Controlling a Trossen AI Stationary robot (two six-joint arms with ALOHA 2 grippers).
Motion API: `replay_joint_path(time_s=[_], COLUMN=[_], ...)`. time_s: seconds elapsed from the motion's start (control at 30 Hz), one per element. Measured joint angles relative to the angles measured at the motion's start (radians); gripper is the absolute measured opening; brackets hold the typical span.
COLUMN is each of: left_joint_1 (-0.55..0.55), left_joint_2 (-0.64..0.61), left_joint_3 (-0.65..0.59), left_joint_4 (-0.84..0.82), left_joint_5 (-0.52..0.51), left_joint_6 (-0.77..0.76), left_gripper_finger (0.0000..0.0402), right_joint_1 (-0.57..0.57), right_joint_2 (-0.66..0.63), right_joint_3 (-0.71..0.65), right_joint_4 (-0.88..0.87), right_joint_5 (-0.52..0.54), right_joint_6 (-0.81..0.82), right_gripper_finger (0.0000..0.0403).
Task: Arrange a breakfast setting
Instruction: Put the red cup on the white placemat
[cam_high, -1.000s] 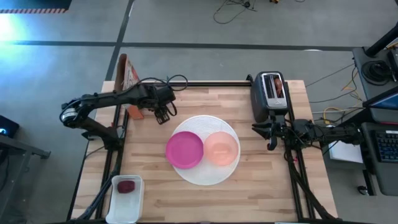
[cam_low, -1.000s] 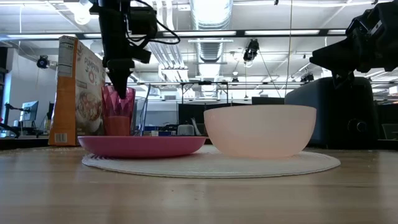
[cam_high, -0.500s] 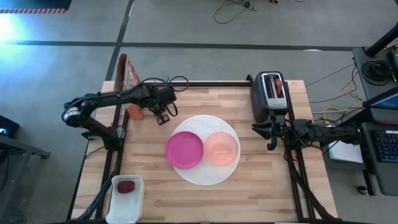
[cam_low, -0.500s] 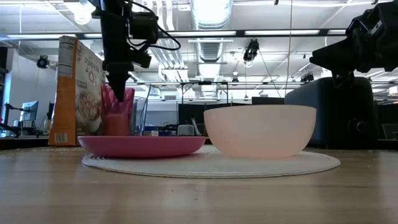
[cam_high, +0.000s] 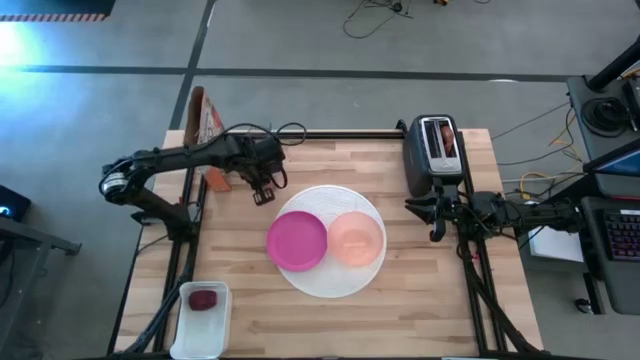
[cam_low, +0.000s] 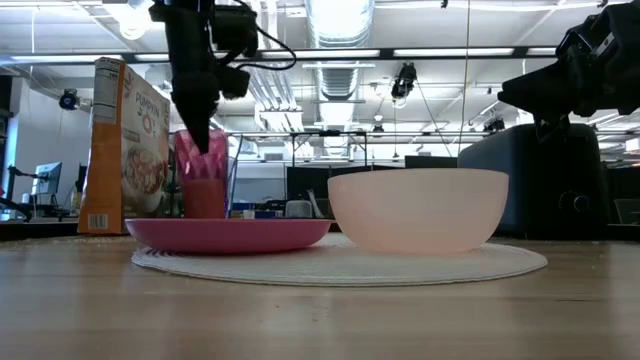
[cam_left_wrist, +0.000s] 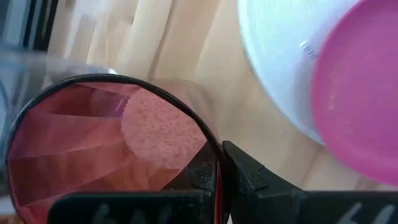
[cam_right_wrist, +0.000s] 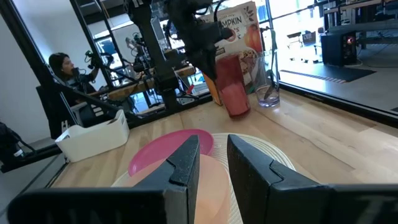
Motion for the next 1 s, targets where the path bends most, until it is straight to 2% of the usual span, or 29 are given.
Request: replay_joint_path(time_s=[0.1, 0.53, 0.8, 1.0], left_joint_1=[-0.010, -0.062, -0.105, -0.130], left_joint_2=[0.000, 0.013, 0.077, 0.149], left_joint_3=[0.037, 0.131, 0.133, 0.195], left_joint_4=[0.002, 0.005, 0.006, 0.009], left_joint_5=[0.039, 0.075, 0.094, 0.092], left_joint_6=[0.052, 0.282, 0.502, 0.658], left_gripper_finger=[0.0001, 0.0000, 0.0000, 0.0000], right_joint_1=[0.000, 0.000, 0.000, 0.000], right_joint_2=[0.000, 0.000, 0.000, 0.000], right_joint_3=[0.000, 0.000, 0.000, 0.000], right_joint_4=[0.000, 0.000, 0.000, 0.000], right_joint_5=[0.000, 0.000, 0.000, 0.000], right_joint_6=[0.000, 0.000, 0.000, 0.000], right_gripper_finger=[0.0073, 0.0073, 0.0073, 0.0073])
